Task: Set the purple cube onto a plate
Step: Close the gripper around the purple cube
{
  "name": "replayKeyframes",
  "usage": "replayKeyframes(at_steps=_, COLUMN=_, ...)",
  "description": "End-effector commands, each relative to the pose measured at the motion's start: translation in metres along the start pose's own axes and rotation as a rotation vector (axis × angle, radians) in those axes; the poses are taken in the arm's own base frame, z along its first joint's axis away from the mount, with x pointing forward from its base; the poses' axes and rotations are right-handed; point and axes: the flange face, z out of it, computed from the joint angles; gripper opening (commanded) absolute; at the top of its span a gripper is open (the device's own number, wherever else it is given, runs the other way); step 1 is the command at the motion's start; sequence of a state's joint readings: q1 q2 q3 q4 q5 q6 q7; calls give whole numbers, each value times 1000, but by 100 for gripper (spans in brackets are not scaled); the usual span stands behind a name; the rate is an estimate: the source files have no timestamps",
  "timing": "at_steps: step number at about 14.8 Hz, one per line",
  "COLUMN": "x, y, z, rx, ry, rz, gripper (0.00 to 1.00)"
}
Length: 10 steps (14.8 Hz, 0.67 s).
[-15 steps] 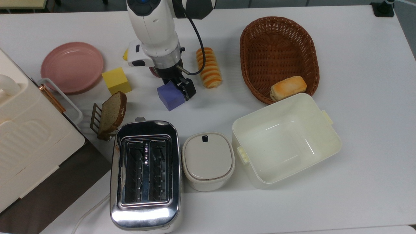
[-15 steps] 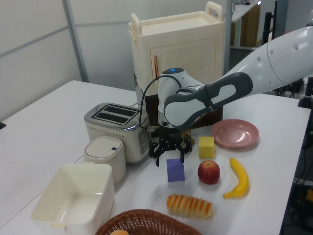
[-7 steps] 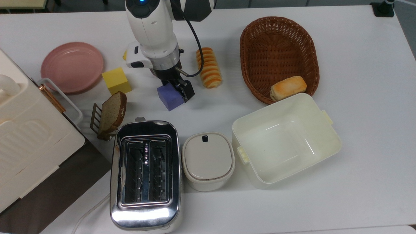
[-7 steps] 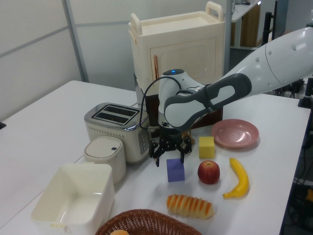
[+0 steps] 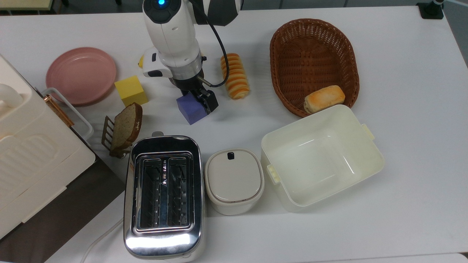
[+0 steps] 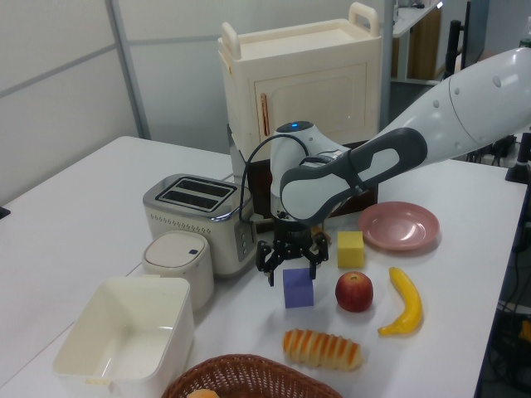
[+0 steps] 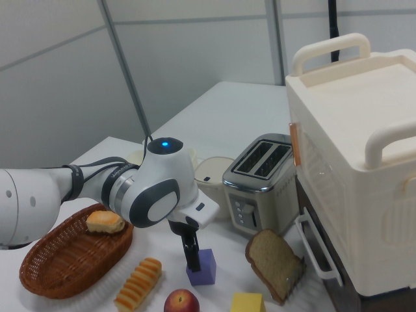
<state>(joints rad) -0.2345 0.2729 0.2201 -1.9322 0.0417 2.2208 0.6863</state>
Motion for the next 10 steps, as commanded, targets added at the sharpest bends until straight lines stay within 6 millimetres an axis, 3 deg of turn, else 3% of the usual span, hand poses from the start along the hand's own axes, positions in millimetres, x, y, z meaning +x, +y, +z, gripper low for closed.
replayKeyframes(at_steps=1, x=-4, y=10, z=2, rx=-17, ry=19, rz=18, gripper=100)
replayKeyframes(at_steps=10, x=-4, y=6, z=-18, rx=-19, ry=68, rz=45, gripper=100)
